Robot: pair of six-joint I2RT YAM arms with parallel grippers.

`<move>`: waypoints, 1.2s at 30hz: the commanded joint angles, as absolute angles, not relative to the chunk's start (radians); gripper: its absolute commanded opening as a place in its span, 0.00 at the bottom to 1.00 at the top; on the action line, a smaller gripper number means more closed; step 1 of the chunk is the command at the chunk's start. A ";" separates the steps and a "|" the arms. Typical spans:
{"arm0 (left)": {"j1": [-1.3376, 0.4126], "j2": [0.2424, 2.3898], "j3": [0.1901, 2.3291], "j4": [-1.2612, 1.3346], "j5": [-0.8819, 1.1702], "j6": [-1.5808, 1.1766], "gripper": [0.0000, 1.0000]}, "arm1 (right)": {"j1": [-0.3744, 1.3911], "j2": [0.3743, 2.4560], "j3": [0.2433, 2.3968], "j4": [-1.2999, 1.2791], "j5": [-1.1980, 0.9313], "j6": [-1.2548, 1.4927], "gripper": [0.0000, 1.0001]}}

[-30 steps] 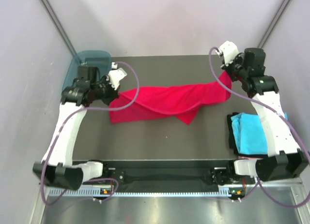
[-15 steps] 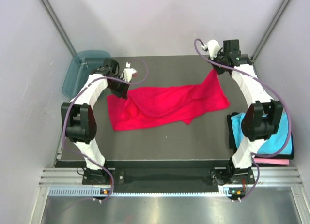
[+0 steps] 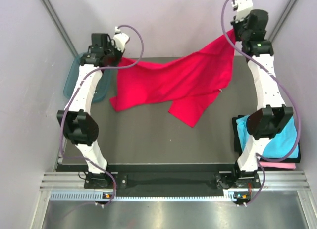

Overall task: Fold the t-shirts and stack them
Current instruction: Flatten the tshirt out

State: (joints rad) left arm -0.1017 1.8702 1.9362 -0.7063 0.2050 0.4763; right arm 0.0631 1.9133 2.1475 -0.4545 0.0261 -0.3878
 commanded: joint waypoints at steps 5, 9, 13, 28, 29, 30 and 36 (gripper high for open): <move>-0.091 1.517 1.798 -0.471 0.160 0.457 0.00 | 0.040 1.619 2.099 -0.389 0.054 -0.345 0.00; -0.091 1.314 1.692 -0.440 0.146 0.453 0.00 | 0.041 1.388 1.970 -0.426 0.032 -0.360 0.00; -0.091 1.169 1.640 -0.436 0.144 0.479 0.00 | 0.041 1.214 1.933 -0.515 -0.027 -0.409 0.00; -0.092 0.891 1.776 -0.491 0.031 0.549 0.00 | 0.041 0.894 2.120 -0.723 -0.057 -0.440 0.00; -0.092 0.900 1.788 -0.500 0.025 0.566 0.00 | 0.041 0.900 2.132 -0.719 -0.055 -0.440 0.00; -0.092 0.925 1.798 -0.508 0.014 0.574 0.00 | 0.041 0.916 2.144 -0.713 -0.055 -0.443 0.00; -0.091 1.020 1.798 -0.529 -0.032 0.574 0.00 | 0.041 0.971 2.012 -0.585 -0.063 -0.466 0.00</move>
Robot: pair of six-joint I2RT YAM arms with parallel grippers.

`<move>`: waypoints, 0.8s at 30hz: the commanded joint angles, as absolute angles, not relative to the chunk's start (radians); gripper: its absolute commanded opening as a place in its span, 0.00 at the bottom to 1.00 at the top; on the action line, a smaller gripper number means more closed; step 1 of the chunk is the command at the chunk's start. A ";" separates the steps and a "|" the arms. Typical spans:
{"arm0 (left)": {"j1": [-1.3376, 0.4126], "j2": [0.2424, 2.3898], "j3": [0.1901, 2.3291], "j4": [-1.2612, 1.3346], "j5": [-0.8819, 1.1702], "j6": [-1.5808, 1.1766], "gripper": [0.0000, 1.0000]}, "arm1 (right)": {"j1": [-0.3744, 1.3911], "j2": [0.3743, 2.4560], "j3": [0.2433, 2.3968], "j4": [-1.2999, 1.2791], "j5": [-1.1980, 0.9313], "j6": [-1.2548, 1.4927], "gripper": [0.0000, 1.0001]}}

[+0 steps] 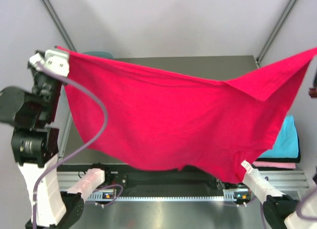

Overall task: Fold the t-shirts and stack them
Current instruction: Flatten the tshirt out

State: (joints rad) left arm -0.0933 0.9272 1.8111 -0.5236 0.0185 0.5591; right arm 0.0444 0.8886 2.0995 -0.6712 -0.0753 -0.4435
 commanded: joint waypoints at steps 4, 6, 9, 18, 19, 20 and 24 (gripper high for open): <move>-0.092 1.080 1.725 -0.545 -0.005 0.566 0.00 | 0.041 1.023 1.853 -0.463 -0.109 -0.498 0.00; -0.092 1.129 1.700 -0.538 0.030 0.563 0.00 | 0.041 1.078 1.791 -0.408 -0.127 -0.506 0.00; -0.092 1.202 1.635 -0.482 0.052 0.557 0.00 | 0.043 1.164 1.717 -0.338 -0.152 -0.532 0.00; -0.092 1.613 1.580 -0.319 0.107 0.542 0.00 | 0.043 1.523 1.574 -0.149 -0.166 -0.630 0.00; -0.092 1.662 1.624 -0.315 0.116 0.537 0.00 | 0.043 1.563 1.581 -0.129 -0.155 -0.635 0.00; -0.092 1.763 1.653 -0.316 0.115 0.532 0.00 | 0.043 1.644 1.597 -0.120 -0.143 -0.638 0.00; -0.094 1.991 1.854 -0.290 0.089 0.517 0.00 | 0.048 1.864 1.727 -0.091 -0.033 -0.634 0.00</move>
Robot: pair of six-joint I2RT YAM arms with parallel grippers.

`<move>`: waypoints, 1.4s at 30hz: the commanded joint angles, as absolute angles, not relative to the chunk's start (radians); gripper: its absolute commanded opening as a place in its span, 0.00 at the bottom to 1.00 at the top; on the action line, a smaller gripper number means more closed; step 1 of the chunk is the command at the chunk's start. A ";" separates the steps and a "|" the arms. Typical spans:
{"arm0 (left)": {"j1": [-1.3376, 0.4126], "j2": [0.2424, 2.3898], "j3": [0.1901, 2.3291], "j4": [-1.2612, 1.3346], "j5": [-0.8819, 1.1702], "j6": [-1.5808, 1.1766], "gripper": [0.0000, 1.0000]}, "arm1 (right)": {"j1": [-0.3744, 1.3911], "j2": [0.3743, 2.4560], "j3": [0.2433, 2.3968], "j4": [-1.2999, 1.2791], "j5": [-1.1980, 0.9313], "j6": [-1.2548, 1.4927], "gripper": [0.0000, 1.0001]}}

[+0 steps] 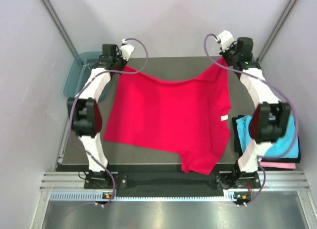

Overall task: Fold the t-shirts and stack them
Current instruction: Flatten the tshirt out

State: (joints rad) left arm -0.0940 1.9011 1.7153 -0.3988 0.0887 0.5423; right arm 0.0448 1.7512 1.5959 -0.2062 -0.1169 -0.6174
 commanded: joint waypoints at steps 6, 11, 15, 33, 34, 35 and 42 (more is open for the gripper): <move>-0.094 2.239 2.066 -0.189 0.017 0.497 0.00 | 0.055 2.224 2.126 -0.201 0.113 -0.614 0.00; -0.092 2.383 2.189 -0.129 0.014 0.495 0.00 | 0.067 2.362 2.244 -0.135 0.156 -0.641 0.00; -0.092 2.476 2.299 -0.055 0.032 0.497 0.00 | 0.069 2.414 2.278 -0.062 0.170 -0.657 0.00; -0.094 2.516 2.306 0.055 0.101 0.523 0.00 | 0.086 2.421 2.264 0.009 0.207 -0.744 0.00; -0.094 2.516 2.309 0.048 0.104 0.525 0.00 | 0.083 2.419 2.266 0.009 0.210 -0.745 0.00; -0.094 2.517 2.318 0.040 0.106 0.531 0.00 | 0.081 2.421 2.270 0.012 0.210 -0.746 0.00; -0.094 2.507 2.319 0.058 0.095 0.548 0.00 | 0.081 2.413 2.310 0.041 0.221 -0.723 0.00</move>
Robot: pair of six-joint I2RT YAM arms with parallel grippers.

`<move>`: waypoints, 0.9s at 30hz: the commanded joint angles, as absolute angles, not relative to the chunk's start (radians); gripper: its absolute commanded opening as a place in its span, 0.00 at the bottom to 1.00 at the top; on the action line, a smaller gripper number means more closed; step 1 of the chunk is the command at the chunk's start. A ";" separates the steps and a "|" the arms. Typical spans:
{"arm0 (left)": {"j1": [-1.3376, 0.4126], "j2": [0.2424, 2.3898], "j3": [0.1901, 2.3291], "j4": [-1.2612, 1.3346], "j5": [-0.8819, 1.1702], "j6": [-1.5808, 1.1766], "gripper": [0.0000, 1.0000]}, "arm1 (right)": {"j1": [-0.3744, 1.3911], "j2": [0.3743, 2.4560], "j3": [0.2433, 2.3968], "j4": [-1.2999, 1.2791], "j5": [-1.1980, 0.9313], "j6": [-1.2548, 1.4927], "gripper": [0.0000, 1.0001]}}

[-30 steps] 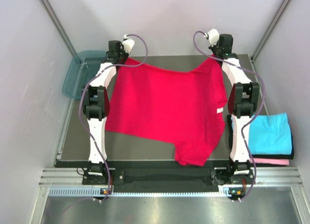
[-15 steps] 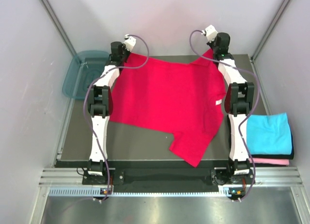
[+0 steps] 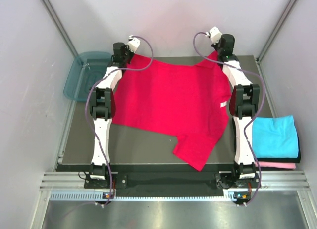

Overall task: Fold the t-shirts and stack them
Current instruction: Flatten the tshirt out, then fold the tshirt

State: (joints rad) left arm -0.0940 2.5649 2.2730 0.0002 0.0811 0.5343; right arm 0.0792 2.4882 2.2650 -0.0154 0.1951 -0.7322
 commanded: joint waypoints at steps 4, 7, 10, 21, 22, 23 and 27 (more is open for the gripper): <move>-0.092 2.499 2.330 0.081 0.077 0.564 0.00 | 0.080 2.392 2.309 0.040 0.219 -0.736 0.00; -0.087 2.497 2.339 0.081 0.066 0.557 0.00 | 0.072 2.382 2.312 0.034 0.225 -0.733 0.00; -0.081 2.496 2.347 0.081 0.054 0.560 0.00 | 0.063 2.387 2.332 0.029 0.215 -0.739 0.00; -0.081 2.398 2.271 0.015 0.098 0.557 0.00 | 0.060 2.312 2.278 -0.084 0.167 -0.690 0.00; -0.081 2.385 2.246 0.012 0.107 0.555 0.00 | 0.063 2.277 2.223 -0.093 0.158 -0.693 0.00; -0.081 2.375 2.212 0.005 0.121 0.558 0.00 | 0.064 2.257 2.192 -0.097 0.146 -0.695 0.00; -0.083 2.339 2.158 -0.061 0.175 0.560 0.00 | 0.078 2.166 2.044 -0.150 0.117 -0.690 0.00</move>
